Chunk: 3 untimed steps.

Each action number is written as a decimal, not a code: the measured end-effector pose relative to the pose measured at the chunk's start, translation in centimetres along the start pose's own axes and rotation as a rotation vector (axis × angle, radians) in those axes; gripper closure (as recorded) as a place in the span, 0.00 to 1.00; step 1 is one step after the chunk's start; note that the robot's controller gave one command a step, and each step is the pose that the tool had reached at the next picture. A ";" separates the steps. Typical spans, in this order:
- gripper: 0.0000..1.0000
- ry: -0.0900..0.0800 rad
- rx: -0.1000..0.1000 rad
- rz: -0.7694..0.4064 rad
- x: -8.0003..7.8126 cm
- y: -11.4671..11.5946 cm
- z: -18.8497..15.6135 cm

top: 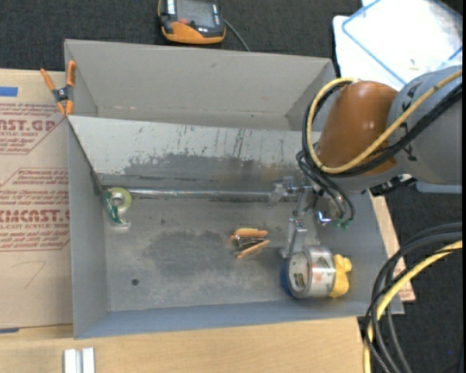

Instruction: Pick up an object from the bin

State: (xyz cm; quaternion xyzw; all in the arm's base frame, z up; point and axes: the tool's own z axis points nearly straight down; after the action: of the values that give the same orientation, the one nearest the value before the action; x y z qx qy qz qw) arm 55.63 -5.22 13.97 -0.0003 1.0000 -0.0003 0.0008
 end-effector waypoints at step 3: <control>0.00 0.012 -0.003 0.053 1.2 5.0 4.1</control>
Offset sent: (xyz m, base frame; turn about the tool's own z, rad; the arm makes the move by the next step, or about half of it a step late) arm 0.0144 0.0395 0.0127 -0.0731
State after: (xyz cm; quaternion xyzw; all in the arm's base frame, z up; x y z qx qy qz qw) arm 54.47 -0.26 9.89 0.0262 0.9996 0.0013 -0.0050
